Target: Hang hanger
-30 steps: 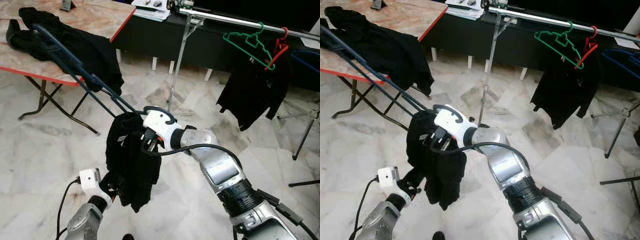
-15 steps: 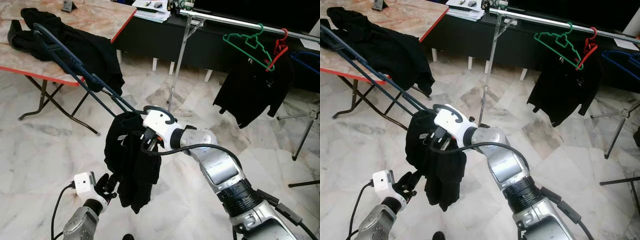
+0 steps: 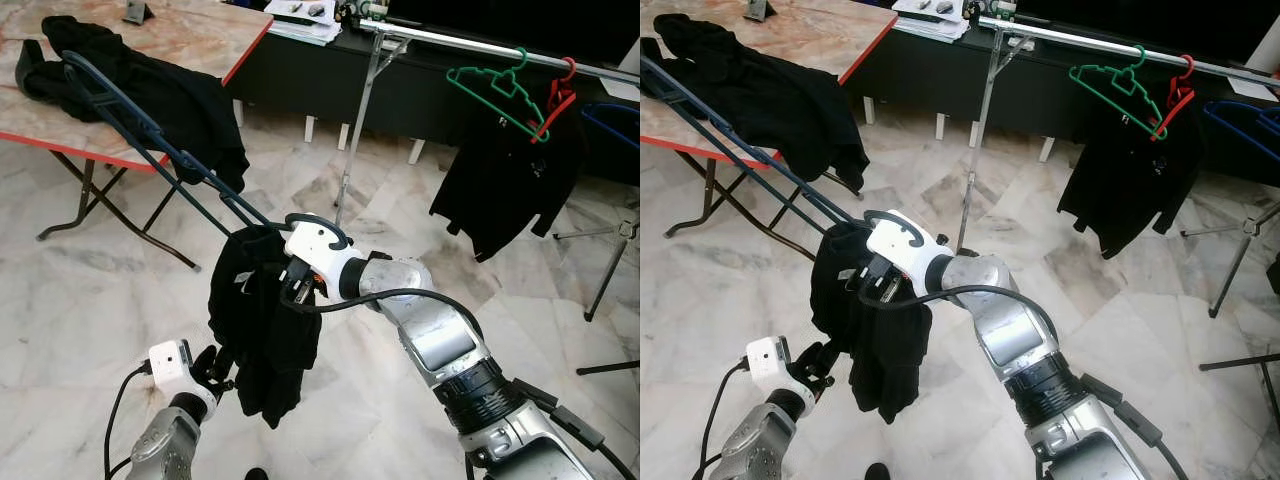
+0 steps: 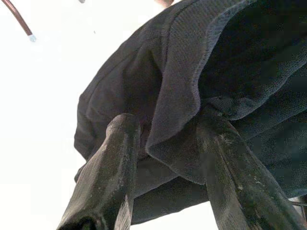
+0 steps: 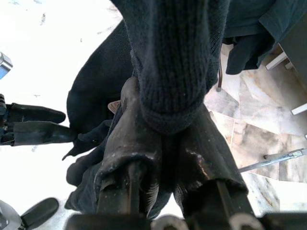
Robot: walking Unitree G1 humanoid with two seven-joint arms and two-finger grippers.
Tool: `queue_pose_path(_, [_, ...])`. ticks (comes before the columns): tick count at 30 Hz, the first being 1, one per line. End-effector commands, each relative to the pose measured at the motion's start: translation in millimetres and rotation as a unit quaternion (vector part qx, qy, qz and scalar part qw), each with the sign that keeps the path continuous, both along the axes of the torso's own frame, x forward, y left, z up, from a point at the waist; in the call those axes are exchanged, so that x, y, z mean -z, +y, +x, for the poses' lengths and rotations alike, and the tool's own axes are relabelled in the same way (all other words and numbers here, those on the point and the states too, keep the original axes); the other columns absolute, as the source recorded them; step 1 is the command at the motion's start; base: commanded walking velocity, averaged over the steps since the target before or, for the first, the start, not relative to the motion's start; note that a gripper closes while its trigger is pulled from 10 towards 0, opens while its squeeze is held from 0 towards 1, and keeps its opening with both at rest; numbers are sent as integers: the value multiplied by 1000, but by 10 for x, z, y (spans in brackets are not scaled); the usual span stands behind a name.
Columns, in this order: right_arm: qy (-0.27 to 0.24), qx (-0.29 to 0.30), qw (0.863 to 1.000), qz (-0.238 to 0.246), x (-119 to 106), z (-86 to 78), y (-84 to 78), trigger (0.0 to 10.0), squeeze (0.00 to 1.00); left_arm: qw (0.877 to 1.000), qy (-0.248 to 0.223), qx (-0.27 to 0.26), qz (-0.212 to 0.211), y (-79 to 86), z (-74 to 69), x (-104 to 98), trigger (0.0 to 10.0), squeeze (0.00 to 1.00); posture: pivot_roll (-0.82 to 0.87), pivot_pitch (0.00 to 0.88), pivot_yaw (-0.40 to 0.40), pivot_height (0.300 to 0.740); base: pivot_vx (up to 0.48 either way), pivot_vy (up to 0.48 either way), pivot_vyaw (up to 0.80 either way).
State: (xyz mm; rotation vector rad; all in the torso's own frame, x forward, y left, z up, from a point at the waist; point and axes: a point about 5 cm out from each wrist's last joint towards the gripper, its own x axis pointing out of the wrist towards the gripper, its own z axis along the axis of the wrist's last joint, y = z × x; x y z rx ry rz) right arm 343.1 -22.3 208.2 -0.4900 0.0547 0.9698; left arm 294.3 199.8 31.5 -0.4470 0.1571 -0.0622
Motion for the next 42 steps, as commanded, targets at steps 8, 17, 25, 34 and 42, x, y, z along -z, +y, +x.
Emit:
queue_pose_path(8, [-20,-17,999,17,-139,-70,31,10000,0,1000,22,-15,8,-30,5,67,10000,0,33,200,-137,740,0,0,0])
queue_pose_path(17, [-22,-19,999,18,-163,-82,29,10000,0,999,26,-32,13,-6,30,69,10000,0,29,200,-138,740,0,0,0])
queue_pose_path(25, [-23,-26,999,22,-193,-107,36,10000,0,1000,19,-22,2,-45,76,46,10000,0,19,200,-139,740,0,0,0])
queue_pose_path(34, [-21,-33,999,27,-211,-132,51,10000,0,1000,12,-17,-5,-71,101,26,10000,0,16,202,-141,740,0,0,0])
queue_pose_path(42, [-19,-43,998,40,-267,-163,67,10000,0,1000,-5,-10,-24,-117,120,5,10000,0,10,201,-142,740,0,0,0])
